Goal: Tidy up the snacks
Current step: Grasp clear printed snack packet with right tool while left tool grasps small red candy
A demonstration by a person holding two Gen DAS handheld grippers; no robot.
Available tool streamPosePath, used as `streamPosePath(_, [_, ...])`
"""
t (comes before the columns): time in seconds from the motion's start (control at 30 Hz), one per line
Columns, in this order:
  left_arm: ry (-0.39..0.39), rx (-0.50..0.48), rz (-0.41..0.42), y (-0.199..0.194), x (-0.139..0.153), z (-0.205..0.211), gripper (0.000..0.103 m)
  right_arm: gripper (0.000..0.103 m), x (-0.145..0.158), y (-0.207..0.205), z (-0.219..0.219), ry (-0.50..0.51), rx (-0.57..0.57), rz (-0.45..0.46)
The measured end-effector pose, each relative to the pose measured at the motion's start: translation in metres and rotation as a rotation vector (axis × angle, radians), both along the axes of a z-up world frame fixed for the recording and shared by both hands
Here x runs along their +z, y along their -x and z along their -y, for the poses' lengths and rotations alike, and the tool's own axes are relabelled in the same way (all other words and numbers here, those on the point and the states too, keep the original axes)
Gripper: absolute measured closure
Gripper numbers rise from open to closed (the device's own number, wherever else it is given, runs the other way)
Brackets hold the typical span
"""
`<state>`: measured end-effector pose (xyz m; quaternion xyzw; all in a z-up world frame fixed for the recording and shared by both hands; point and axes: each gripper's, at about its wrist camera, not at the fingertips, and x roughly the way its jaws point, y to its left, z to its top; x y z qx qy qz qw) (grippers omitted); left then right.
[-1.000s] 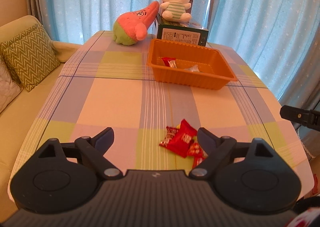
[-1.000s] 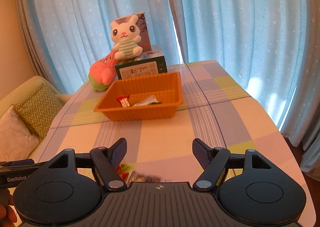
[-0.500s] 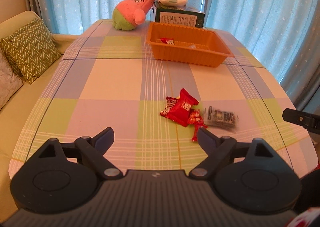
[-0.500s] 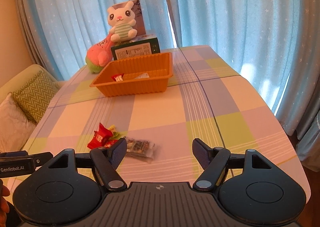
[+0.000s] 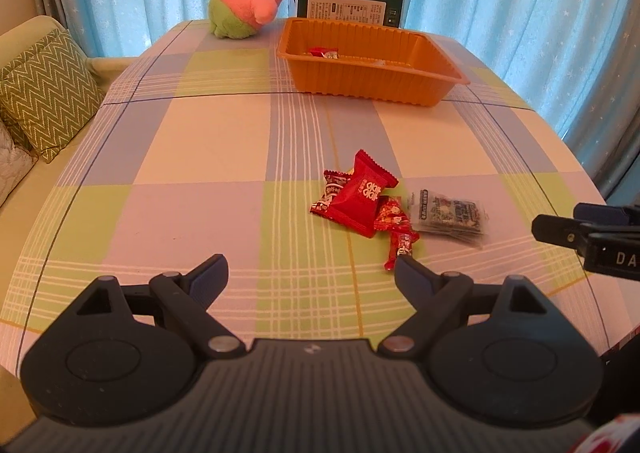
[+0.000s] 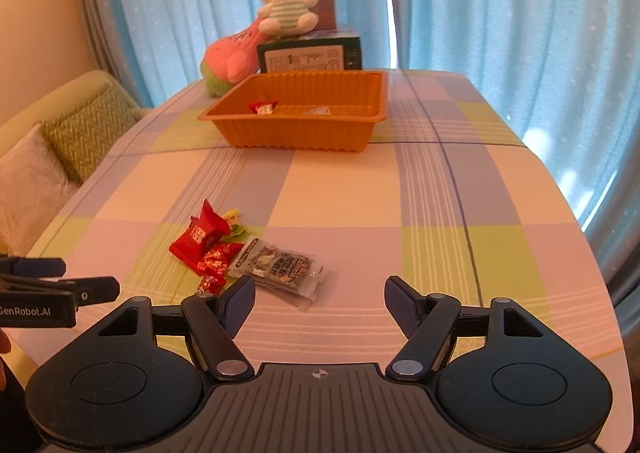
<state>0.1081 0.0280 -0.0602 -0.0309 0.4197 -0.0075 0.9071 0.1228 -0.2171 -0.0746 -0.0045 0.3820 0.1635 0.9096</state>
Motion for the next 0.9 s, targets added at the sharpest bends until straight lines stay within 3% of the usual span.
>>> streamPosePath(0.57, [0.005,0.009,-0.040,-0.039,-0.031,-0.015,0.014,0.031,-0.064,-0.074,-0.055,0.210,0.376,-0.012])
streamPosePath(0.8, [0.024,-0.003,-0.040,-0.040,-0.034,-0.013,0.015,0.062,-0.072,-0.090,-0.051,0.151,0.352,-0.063])
streamPosePath(0.9, [0.043,-0.029,-0.032,-0.040,-0.035,-0.007,0.017,0.064,-0.070,-0.083,-0.046,0.144,0.315,-0.075])
